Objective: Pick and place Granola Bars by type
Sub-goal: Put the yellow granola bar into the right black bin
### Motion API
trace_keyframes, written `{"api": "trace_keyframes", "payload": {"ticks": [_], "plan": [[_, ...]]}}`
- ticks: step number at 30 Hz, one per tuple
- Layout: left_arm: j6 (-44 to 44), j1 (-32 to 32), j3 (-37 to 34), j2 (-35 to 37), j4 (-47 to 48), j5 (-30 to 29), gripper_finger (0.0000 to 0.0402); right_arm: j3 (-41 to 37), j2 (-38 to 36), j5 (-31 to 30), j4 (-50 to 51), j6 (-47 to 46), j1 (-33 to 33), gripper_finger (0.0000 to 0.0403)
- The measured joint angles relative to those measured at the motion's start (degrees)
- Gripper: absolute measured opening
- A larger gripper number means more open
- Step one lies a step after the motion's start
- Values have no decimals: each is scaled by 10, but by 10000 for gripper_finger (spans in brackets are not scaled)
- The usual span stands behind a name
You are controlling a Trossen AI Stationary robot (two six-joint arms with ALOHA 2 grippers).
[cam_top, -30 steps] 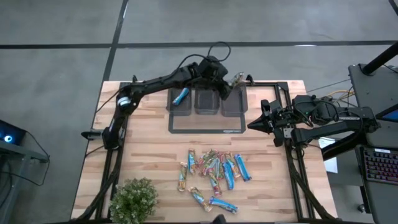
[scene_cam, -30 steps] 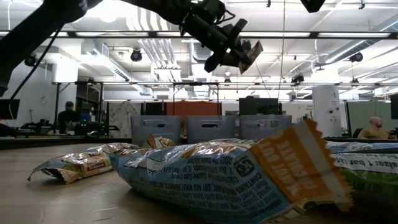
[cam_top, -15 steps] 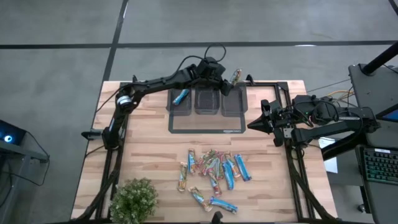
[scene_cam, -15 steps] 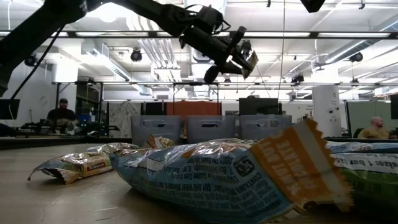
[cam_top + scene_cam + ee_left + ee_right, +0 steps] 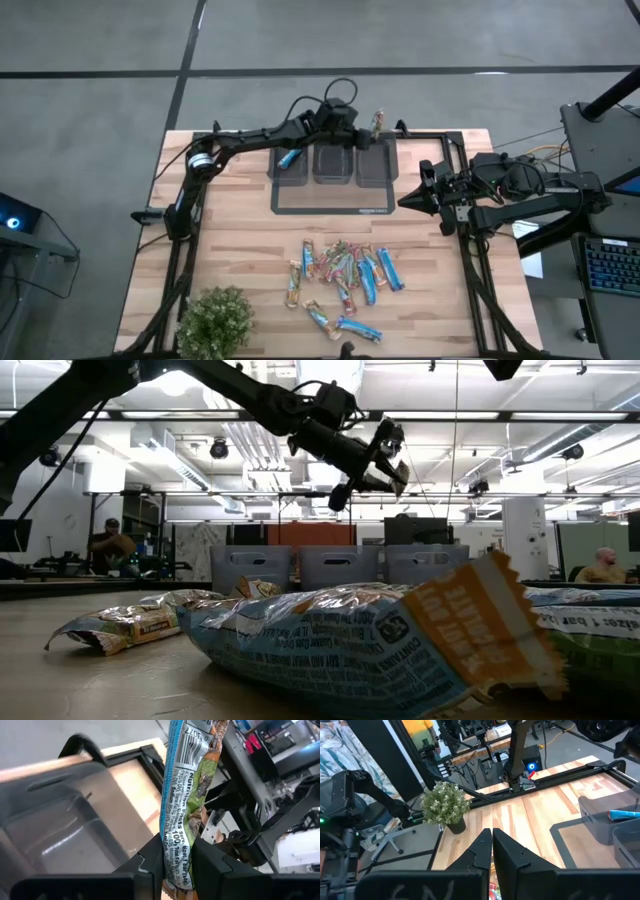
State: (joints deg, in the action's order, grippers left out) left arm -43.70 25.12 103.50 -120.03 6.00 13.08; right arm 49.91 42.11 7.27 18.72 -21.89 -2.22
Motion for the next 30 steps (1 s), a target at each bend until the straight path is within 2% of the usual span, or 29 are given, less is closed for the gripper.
{"api": "trace_keyframes", "payload": {"ticks": [11,30], "plan": [[-130,3,-26,0,-20,-5,64,-1,0,-1,1,0,0,8],[-155,3,-26,0,-47,-13,64,-1,0,-15,4,11,0,8]]}}
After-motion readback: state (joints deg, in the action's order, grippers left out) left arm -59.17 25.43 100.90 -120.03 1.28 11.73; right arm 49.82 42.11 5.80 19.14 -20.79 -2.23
